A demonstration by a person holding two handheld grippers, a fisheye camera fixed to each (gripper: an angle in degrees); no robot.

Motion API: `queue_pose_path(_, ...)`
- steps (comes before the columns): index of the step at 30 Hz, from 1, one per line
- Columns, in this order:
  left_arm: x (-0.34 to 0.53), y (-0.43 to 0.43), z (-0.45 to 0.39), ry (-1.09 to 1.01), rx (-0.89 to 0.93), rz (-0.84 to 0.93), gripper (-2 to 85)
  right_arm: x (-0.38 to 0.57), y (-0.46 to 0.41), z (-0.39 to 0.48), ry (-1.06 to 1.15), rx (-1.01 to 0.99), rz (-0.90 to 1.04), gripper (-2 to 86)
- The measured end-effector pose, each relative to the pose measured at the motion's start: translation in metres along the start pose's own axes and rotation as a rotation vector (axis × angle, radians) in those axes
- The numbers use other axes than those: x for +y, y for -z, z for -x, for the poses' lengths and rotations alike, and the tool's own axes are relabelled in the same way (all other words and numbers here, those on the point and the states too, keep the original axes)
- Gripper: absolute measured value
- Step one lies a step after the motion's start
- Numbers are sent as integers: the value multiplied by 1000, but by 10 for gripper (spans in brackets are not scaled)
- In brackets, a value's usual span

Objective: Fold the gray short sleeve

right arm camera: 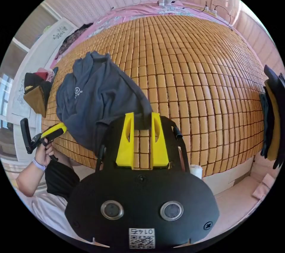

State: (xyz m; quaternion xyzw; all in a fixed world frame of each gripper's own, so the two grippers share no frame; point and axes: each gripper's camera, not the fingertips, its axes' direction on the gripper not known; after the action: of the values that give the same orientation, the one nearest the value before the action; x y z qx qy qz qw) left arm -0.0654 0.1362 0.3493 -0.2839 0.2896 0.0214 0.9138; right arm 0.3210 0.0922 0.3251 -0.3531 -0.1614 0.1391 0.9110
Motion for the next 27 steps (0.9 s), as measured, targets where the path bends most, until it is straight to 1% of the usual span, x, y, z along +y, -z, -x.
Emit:
queue_pose_path(1, -4, -2, -1, -4, -4, 15, 44, 1, 4, 2, 56, 24, 1, 44)
queue_pose_path(3, -17, -6, 1, -17, 27, 64, 13, 5, 15, 0, 101, -5, 2, 19)
queue_pose_path(4, -20, -5, 2, -13, 35, 71, 7, 7, 23, -4, 120, -85, 30, 11)
queue_pose_path(5, -23, 0, 8, 11, 21, 61, -1, 11, 34, -8, 154, -206, 42, 7)
queue_pose_path(6, -28, 10, 14, 23, -18, 34, -5, 13, 42, -10, 165, -275, 42, 6)
queue_pose_path(7, -30, 17, 17, 28, -26, 15, -6, 18, 61, -15, 192, -409, 13, 4)
queue_pose_path(8, -37, 35, 24, 46, -18, -34, -7, 25, 84, -23, 208, -518, -57, 4)
queue_pose_path(9, -47, 56, 29, 54, -14, -88, -8, 29, 97, -29, 204, -559, -111, 4)
queue_pose_path(10, -54, 67, 29, 47, -22, -120, -8, 39, 118, -44, 176, -616, -210, 4)
queue_pose_path(11, -70, 89, 23, 12, -45, -183, -6, 48, 131, -61, 121, -651, -270, 5)
queue_pose_path(13, -93, 118, 4, -73, -75, -302, -2, 62, 134, -86, 8, -635, -316, 5)
queue_pose_path(14, -106, 132, -11, -127, -91, -368, 5, 69, 128, -97, -66, -581, -290, 5)
queue_pose_path(16, -122, 140, -29, -164, -84, -399, 29, 79, 112, -106, -129, -497, -206, 6)
queue_pose_path(17, -126, 138, -35, -160, -68, -387, 54, 85, 101, -107, -153, -440, -147, 6)
queue_pose_path(20, -107, 118, -40, -141, -56, -330, 64, 97, 83, -104, -154, -322, -53, 7)
queue_pose_path(22, -80, 103, -40, -167, -65, -273, 64, 103, 79, -103, -155, -307, -41, 8)
queue_pose_path(24, -39, 85, -37, -194, -93, -165, 64, 107, 76, -104, -159, -310, -28, 8)
queue_pose_path(27, -1, 68, -35, -162, -98, -61, 64, 114, 75, -104, -143, -291, -10, 8)
